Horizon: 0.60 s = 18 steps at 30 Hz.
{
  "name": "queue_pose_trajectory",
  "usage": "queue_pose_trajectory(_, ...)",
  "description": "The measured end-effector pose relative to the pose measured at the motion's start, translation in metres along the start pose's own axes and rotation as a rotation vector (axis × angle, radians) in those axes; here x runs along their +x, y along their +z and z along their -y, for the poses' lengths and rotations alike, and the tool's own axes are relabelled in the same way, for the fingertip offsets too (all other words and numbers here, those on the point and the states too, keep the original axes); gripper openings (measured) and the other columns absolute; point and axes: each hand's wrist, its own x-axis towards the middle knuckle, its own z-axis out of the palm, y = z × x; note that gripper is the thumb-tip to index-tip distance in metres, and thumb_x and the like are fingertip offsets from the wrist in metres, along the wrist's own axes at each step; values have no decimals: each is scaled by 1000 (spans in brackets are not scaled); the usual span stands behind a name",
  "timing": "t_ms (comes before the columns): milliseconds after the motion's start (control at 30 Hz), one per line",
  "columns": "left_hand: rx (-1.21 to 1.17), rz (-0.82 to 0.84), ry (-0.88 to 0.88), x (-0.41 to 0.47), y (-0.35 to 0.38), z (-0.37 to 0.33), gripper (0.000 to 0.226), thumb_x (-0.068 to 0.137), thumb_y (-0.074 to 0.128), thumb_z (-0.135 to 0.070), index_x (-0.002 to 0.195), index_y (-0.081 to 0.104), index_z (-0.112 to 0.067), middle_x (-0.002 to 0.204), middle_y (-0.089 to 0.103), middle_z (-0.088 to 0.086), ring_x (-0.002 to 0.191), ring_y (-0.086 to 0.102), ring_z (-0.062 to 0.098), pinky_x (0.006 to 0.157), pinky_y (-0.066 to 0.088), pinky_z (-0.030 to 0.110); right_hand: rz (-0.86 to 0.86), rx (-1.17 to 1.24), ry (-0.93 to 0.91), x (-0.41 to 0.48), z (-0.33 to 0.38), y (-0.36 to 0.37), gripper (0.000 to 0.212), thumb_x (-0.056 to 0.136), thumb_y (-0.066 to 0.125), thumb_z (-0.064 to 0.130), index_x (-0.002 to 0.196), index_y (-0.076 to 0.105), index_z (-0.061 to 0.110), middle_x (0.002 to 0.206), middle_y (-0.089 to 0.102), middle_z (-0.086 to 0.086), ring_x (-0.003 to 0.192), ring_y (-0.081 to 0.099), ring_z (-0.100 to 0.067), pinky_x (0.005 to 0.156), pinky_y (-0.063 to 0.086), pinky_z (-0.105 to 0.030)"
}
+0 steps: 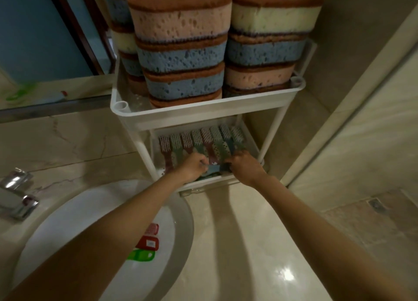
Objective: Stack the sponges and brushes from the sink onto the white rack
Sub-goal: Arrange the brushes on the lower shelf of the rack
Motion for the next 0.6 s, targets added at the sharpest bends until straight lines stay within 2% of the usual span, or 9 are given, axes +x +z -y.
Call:
queue_pose_trajectory(67,43,-1,-15,5,9,5,16,87,56,-3,99,67,1,103,66,19,92,58,21,77,38,24,55,-9,36,2,0,0,35,96,41,12,127,56,19,130,53,-12,124,45,-27,103,41,-37)
queue_pose_trajectory(167,65,-52,-8,11,18,6,21,85,61,-5,105,64,1,111,65,21,105,61,32,85,46,31,41,-21,97,1,-1,-2,33,96,41,11,123,59,18,123,59,-11,118,52,-26,100,45,-38)
queue_pose_trajectory(233,69,-96,-19,13,22,6,21,84,64,-6,104,62,-1,111,65,19,103,61,30,88,47,33,20,-25,150,1,-2,0,29,96,42,12,118,61,15,120,61,-10,116,53,-26,99,46,-40)
queue_pose_trajectory(333,71,-131,-5,16,28,8,10,81,66,-3,89,65,2,98,68,20,88,62,25,81,47,31,-7,-26,200,-1,0,2,26,95,43,13,113,63,14,115,63,-10,113,54,-26,100,44,-42)
queue_pose_trajectory(400,93,-156,7,16,30,11,6,82,65,-2,85,68,1,95,71,17,90,65,27,78,47,28,-17,1,223,-3,1,3,25,95,43,13,109,63,12,113,64,-10,111,55,-26,99,42,-41)
queue_pose_trajectory(500,118,-155,6,15,32,14,14,85,61,-4,90,73,0,98,73,14,93,66,24,77,44,25,-22,23,249,-7,2,3,23,96,43,14,105,64,9,111,64,-11,109,57,-25,99,44,-40)
queue_pose_trajectory(600,114,-133,9,11,31,15,19,88,56,-4,97,73,0,103,72,16,97,65,25,76,41,23,-33,-3,253,-9,2,4,22,95,43,15,105,63,10,110,64,-10,108,58,-26,104,41,-45)
